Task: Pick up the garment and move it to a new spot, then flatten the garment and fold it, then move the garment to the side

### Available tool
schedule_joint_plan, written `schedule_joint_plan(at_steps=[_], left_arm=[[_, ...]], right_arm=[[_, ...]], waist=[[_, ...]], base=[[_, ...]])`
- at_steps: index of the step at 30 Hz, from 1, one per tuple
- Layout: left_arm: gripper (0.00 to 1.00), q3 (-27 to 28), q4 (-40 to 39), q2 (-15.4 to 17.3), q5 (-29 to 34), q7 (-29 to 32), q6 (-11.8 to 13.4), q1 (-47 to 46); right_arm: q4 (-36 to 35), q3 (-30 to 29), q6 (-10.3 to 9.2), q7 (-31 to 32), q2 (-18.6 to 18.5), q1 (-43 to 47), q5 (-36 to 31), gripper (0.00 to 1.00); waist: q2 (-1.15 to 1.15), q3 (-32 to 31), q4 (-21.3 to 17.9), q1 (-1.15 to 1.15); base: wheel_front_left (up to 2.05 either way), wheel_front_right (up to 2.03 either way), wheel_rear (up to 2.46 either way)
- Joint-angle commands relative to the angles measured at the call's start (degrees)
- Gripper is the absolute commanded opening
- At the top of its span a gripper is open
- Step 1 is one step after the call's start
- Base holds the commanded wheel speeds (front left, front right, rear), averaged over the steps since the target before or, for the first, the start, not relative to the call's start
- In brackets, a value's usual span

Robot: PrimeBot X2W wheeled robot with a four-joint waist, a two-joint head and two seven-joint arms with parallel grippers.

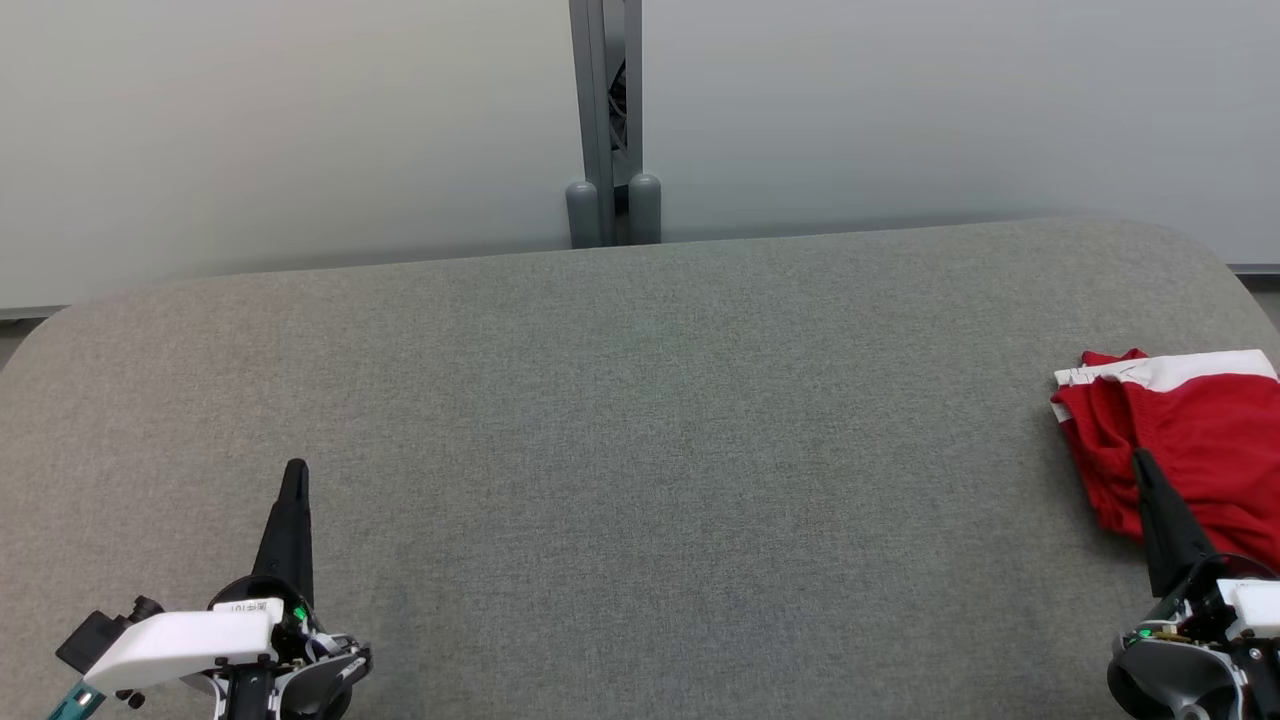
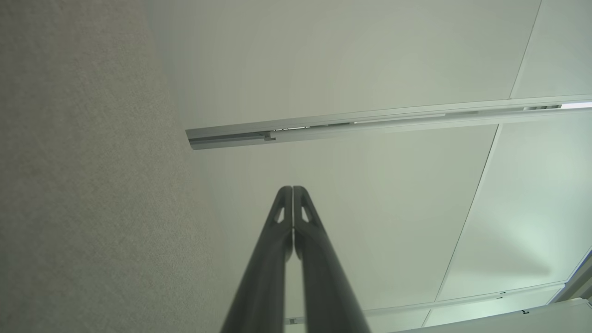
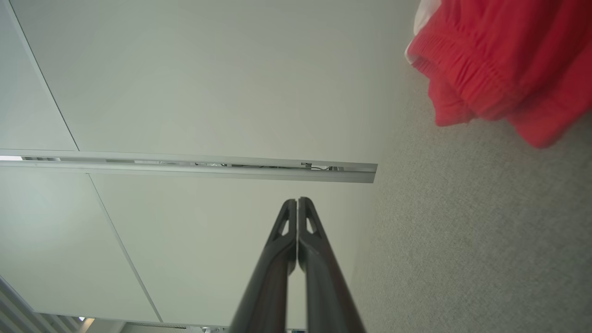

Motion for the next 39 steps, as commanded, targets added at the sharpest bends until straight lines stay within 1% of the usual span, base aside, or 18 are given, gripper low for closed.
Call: schedule_joint_plan(at_steps=[1,39], left_arm=[[0.00,0.28,0.03,0.08,-0.14,-0.03,-0.34,-1.13],[0.00,0.31,0.00,0.07,-0.10,0.01,-0.34,-1.12]], right_arm=[[-0.14,-0.07,0.00,0.35,-0.44,-0.54,0.35,0.00],[-0.14,-0.17,0.00,0.45,-0.32,-0.56,0.16,0.00]], waist=[[0.00,0.00,0.00,0.00],[0.00,0.00,0.00,0.00]], base=[[0.00,0.00,0.00],[0.00,0.00,0.00]])
